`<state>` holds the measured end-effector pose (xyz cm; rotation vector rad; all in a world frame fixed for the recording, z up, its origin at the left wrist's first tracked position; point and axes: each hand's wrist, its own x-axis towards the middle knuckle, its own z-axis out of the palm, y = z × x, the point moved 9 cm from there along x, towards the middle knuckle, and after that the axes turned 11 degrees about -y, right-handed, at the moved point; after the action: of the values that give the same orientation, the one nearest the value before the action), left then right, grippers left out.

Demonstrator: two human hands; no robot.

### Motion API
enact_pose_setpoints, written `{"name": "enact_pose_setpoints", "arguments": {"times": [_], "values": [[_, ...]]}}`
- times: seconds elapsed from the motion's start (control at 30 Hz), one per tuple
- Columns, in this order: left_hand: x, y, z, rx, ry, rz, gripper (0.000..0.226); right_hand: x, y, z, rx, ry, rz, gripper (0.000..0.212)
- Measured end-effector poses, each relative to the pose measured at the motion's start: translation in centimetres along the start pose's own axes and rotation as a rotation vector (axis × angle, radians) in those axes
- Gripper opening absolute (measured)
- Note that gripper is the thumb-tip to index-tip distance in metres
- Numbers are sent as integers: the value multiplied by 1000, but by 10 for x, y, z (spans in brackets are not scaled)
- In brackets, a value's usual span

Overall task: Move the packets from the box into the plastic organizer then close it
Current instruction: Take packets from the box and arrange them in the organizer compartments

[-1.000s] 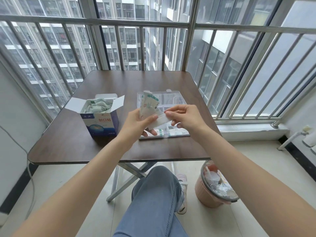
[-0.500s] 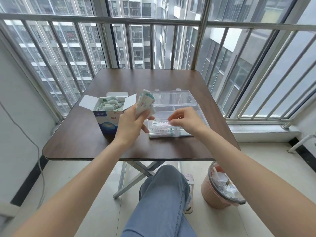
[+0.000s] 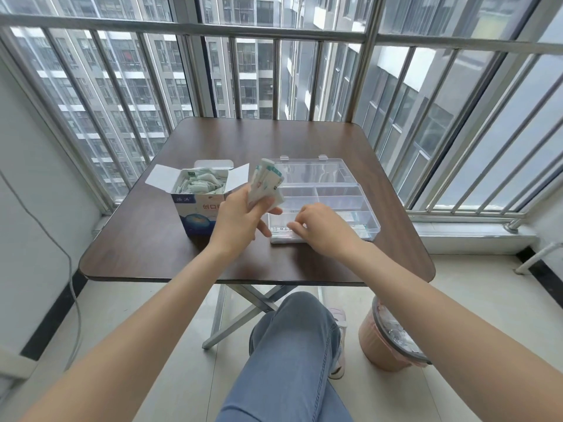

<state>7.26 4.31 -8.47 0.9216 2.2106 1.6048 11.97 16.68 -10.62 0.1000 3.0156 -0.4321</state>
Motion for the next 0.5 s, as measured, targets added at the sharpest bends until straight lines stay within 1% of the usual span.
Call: {"name": "enact_pose_setpoints", "arguments": {"times": [0.07,0.1,0.13,0.17,0.2,0.23,0.27,0.3,0.33,0.4,0.43,0.5], "values": [[-1,0,1,-22,-12,-4,5,-2,-4,1,-39,-4,-19,45],[-1,-1,2,-40,-17,-9,6,-3,-5,-2,-8,13,-21,43],[-1,-2,3,-67,-26,-17,7,-5,-3,-8,90,50,-13,40],[-1,-2,4,-99,-34,-26,6,-7,1,-15,273,88,-2,36],[-2,-3,5,-133,-41,-34,4,-9,5,-22,523,106,1,31],[-1,-3,5,-164,-46,-41,6,-11,6,-25,780,92,-9,25],[-2,-4,7,-194,-56,-48,11,-12,6,-25,973,61,-21,19],[-2,-3,10,-219,-80,-50,15,-13,4,-25,1054,35,-38,13],[-2,-2,14,-236,-116,-47,20,-14,2,-25,1061,28,-53,10],[-2,1,23,-258,-178,-34,24,-14,4,-27,1039,65,-35,13],[-3,1,24,-271,-183,-35,24,-14,9,-27,1058,100,-8,13],[-3,0,19,-289,-152,-44,21,-14,23,-28,1171,182,46,14]]}}
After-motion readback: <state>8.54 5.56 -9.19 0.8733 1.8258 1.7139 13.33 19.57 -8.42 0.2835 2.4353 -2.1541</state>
